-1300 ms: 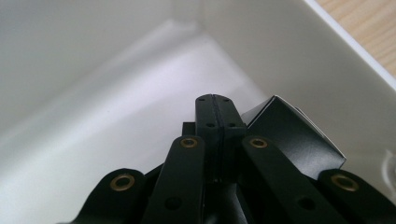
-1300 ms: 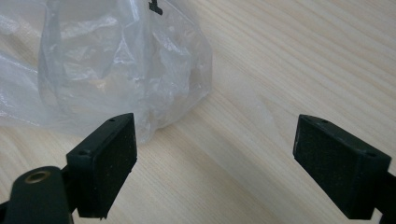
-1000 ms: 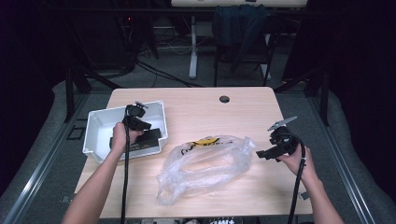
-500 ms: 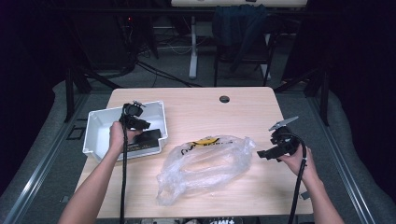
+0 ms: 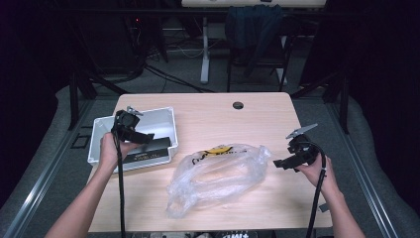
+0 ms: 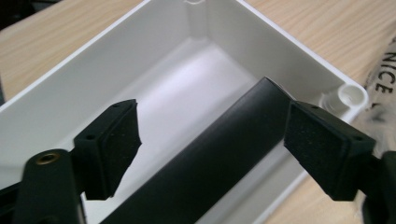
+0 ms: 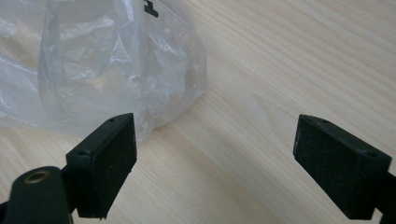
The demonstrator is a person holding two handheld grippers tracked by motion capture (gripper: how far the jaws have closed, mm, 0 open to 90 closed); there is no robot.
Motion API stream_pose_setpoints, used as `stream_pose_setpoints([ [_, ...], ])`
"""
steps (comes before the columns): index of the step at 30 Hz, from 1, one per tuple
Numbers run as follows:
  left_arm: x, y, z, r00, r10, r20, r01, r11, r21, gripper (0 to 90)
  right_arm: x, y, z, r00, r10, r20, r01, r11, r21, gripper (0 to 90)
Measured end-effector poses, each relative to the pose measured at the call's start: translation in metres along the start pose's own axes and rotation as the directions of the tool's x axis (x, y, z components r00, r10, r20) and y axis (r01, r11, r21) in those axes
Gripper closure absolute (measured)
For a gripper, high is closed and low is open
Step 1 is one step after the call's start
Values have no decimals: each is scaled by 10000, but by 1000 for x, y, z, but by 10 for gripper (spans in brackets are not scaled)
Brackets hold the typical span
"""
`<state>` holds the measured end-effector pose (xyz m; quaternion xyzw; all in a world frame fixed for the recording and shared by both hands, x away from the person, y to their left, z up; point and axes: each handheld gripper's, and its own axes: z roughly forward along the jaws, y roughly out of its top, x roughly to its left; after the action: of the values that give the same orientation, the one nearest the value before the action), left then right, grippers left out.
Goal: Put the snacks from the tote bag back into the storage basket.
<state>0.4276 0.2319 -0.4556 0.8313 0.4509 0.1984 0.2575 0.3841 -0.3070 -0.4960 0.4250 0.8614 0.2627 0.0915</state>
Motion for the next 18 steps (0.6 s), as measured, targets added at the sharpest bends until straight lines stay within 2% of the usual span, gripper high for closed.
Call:
stream_pose_setpoints([
  [5,-9,-14,-24,9996,212,-165,-218,9990,-383,157,0,0,0,10000,41,-28,-41,10000,-24,130],
  [11,-17,-33,-45,9988,412,-250,-423,9981,-455,152,0,-1,-1,10000,35,-30,-35,10000,13,129],
  [18,-27,-56,-63,9983,452,-361,-469,9977,-480,152,1,-1,-1,10000,47,-55,-47,10000,-1,129],
])
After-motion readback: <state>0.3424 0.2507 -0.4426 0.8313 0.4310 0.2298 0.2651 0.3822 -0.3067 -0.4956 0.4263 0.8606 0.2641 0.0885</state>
